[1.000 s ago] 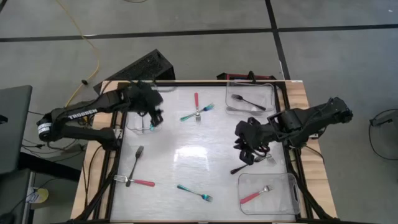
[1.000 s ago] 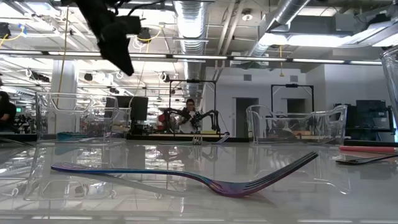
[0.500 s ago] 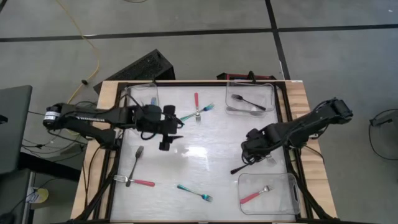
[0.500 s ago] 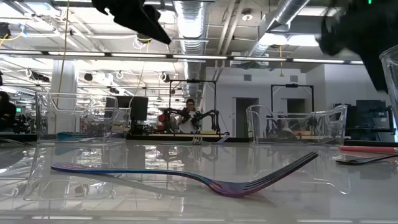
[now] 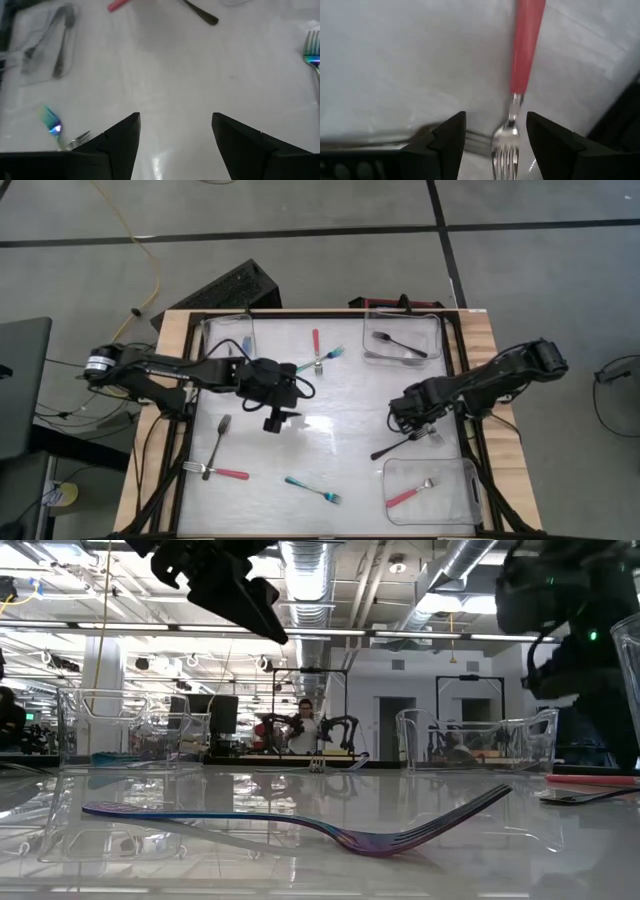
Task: Sort silverware by color (type)
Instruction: Put the pink fork into the bottom right transparent bin
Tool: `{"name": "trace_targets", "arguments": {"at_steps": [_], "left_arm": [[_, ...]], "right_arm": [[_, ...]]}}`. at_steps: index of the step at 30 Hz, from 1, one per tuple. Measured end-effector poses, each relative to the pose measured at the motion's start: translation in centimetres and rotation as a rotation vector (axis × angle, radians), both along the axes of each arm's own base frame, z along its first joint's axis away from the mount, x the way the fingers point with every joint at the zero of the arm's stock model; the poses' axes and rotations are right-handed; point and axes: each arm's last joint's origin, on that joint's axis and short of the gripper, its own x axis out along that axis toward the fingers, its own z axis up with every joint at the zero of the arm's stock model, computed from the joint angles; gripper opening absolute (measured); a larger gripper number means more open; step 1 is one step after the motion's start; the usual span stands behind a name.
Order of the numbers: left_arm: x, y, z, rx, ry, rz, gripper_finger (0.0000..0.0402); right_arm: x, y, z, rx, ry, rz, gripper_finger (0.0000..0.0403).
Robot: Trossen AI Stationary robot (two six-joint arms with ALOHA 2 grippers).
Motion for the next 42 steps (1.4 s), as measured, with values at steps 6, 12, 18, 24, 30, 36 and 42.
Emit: {"name": "trace_targets", "arguments": {"at_steps": [6, 12, 18, 24, 30, 36, 42], "left_arm": [[0.0, 0.0, 0.1, -0.015, -0.008, -0.002, 0.0232], [0.0, 0.0, 0.1, -0.028, -0.013, 0.007, 0.0232], [0.0, 0.0, 0.1, -0.038, -0.012, 0.014, 0.0232], [0.0, 0.0, 0.1, -0.038, -0.012, 0.015, 0.0232], [0.0, 0.0, 0.1, -0.049, -0.011, 0.020, 0.0232], [0.0, -0.1, 0.1, -0.053, -0.008, 0.004, 0.0232], [0.0, -0.1, 0.1, -0.037, -0.009, -0.007, 0.0232]], "right_arm": [[-1.2, -1.0, -2.2, 0.004, 0.027, -0.001, 0.0230], [-1.2, -1.1, -3.1, 0.040, -0.034, 0.059, 0.0202], [-0.9, -1.0, -3.2, 0.047, -0.061, 0.034, 0.0094], [-0.7, -1.1, -3.1, 0.025, -0.080, 0.058, 0.0050], [1.5, -1.6, -1.3, -0.100, -0.182, 0.162, 0.0050], [3.7, -2.4, 2.3, -0.162, -0.247, 0.272, 0.0050], [5.9, -2.9, 7.0, -0.219, -0.360, 0.346, 0.0050]]}}
